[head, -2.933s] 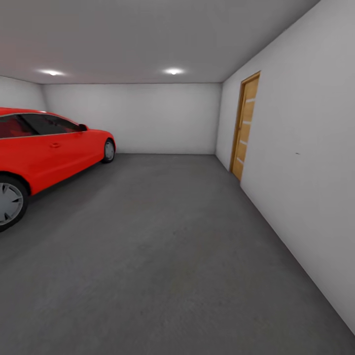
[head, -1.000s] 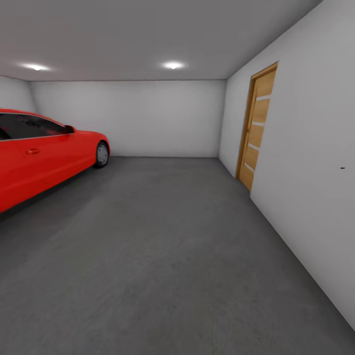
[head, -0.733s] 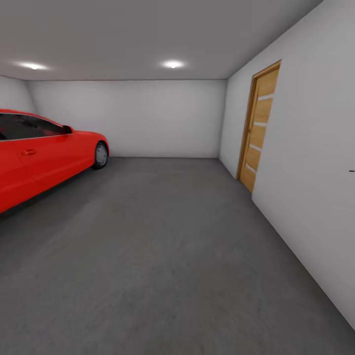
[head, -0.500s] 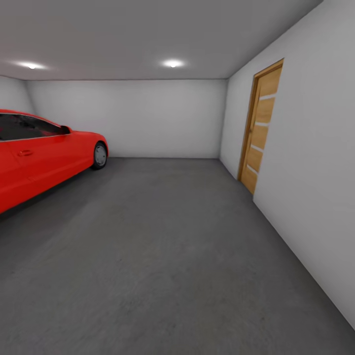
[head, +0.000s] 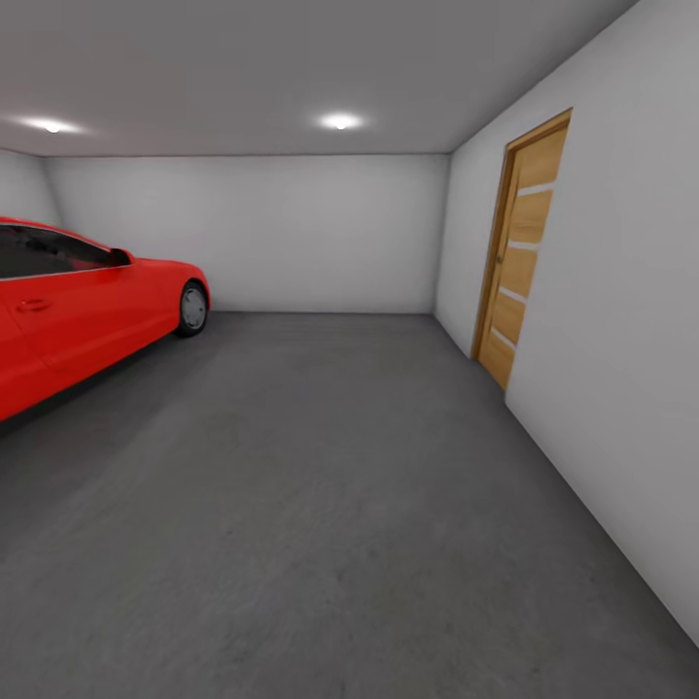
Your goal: Move the two storage containers from the living room to the garage. In the garage, place one container on the floor and stack the other container on top of it (either order is fine).
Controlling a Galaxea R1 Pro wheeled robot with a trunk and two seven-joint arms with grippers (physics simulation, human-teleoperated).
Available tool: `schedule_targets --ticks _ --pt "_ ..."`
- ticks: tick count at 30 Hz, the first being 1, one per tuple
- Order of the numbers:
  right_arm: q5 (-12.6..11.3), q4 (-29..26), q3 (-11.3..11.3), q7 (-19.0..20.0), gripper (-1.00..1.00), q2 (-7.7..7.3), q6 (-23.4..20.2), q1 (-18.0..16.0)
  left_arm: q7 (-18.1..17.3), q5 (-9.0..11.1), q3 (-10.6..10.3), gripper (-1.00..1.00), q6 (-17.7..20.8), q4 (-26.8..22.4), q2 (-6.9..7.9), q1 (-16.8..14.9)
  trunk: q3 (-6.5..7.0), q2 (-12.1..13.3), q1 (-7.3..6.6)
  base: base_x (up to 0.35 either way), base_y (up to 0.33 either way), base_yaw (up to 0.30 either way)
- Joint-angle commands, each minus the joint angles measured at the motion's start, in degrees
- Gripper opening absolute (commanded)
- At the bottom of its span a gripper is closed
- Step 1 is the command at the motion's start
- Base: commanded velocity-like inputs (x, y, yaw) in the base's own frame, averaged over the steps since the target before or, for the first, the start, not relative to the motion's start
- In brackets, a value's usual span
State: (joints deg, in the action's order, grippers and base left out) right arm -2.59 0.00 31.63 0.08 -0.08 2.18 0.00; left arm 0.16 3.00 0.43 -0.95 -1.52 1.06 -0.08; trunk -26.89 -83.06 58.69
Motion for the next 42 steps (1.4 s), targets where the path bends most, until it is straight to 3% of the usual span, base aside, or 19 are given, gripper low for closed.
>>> schedule_targets --ticks 1,42 --pt "-0.29 0.00 0.28 0.01 1.00 -0.01 0.19 0.00 0.02 0.31 0.01 1.00 -0.10 -0.01 0.00 -0.01 -0.04 -0.02 0.03 0.323 0.000 0.000" --pt "-0.29 0.00 0.28 0.01 1.00 -0.01 0.19 0.00 0.02 0.29 0.01 1.00 -0.10 0.01 0.00 -0.01 -0.04 -0.02 0.03 0.322 0.000 0.000"
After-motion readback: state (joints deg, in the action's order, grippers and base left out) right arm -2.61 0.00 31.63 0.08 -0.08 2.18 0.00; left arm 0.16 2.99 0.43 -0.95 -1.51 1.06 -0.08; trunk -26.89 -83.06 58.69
